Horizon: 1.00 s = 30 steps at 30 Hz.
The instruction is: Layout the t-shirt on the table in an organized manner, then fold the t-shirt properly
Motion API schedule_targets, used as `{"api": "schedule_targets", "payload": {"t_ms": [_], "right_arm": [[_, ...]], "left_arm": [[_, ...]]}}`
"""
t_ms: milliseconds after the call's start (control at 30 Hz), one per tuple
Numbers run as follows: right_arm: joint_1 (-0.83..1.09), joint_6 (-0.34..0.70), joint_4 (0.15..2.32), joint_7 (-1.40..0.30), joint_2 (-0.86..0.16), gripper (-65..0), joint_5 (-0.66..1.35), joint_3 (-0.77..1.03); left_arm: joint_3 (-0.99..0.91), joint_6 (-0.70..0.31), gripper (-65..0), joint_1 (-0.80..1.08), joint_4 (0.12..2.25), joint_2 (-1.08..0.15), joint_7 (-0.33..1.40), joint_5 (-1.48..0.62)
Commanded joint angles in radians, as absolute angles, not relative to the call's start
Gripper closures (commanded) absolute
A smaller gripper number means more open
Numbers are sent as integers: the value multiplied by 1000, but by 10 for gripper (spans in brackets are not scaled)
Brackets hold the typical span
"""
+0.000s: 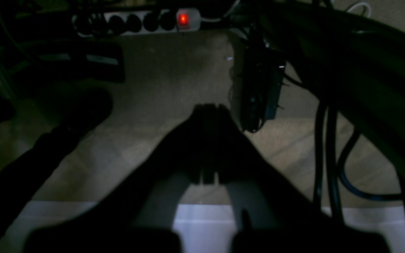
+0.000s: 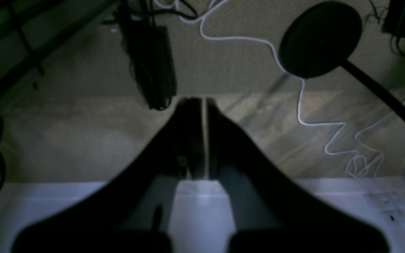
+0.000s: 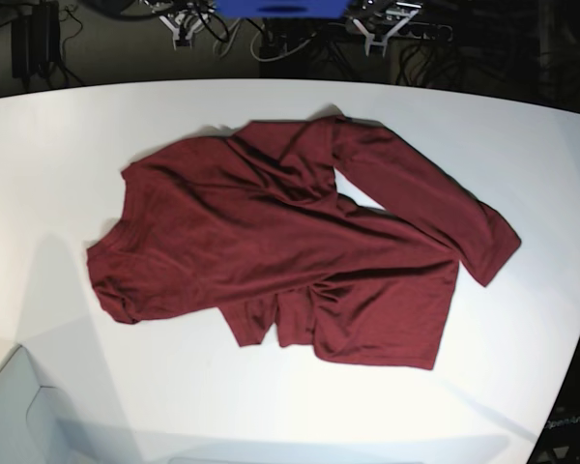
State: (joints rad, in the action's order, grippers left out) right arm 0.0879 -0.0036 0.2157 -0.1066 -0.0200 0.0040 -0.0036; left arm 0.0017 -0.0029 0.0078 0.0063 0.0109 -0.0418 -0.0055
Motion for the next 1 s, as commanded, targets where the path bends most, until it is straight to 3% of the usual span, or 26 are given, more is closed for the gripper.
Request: {"api": "schedule_targets", "payload": {"t_ms": [0, 833, 967], "right_arm": [[102, 5, 217, -102, -22, 0, 5, -7], [107, 5, 245, -99, -47, 0, 2, -5], [108, 2, 255, -110, -47, 0, 2, -1]], "left_arm": [[1, 2, -1, 10, 5, 8, -44, -7], [7, 4, -3, 24, 93, -16, -36, -1], [8, -1, -3, 18, 105, -24, 35, 1]]}}
